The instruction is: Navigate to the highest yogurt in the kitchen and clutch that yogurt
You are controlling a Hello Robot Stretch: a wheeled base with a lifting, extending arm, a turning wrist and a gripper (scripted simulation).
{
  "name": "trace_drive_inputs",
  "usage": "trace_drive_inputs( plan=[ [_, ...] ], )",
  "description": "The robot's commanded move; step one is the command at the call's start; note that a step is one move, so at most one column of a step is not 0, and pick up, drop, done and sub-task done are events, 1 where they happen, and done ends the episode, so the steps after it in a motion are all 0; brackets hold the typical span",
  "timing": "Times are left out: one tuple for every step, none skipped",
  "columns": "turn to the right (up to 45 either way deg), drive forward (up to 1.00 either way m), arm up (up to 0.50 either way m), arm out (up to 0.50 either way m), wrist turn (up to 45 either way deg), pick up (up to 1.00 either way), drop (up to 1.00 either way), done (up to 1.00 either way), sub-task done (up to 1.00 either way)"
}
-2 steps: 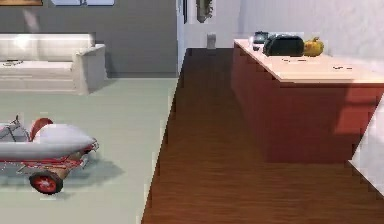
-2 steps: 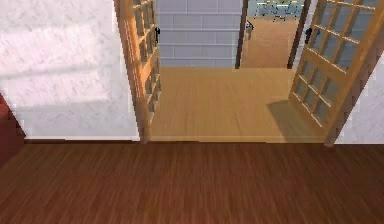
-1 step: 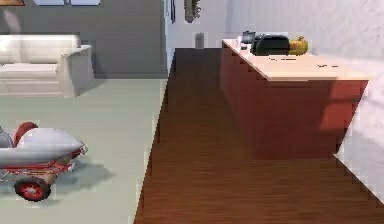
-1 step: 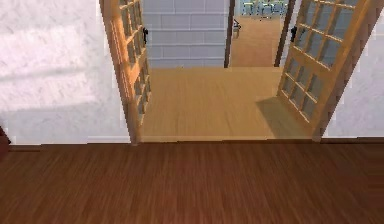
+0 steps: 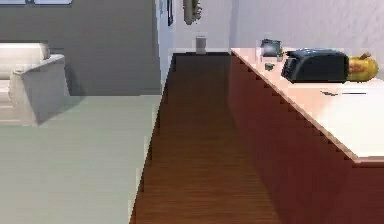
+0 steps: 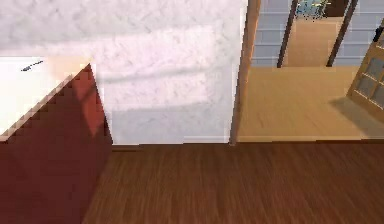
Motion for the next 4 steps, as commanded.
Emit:
trace_drive_inputs(
  plan=[
    [0.0,1.0,0.0,0.0,0.0,0.0,0.0,0.0,0.0],
    [9.0,0.0,0.0,0.0,0.0,0.0,0.0,0.0,0.0],
    [0.0,0.2,0.0,0.0,0.0,0.0,0.0,0.0,0.0],
    [-45.0,0.0,0.0,0.0,0.0,0.0,0.0,0.0,0.0]
  ],
)
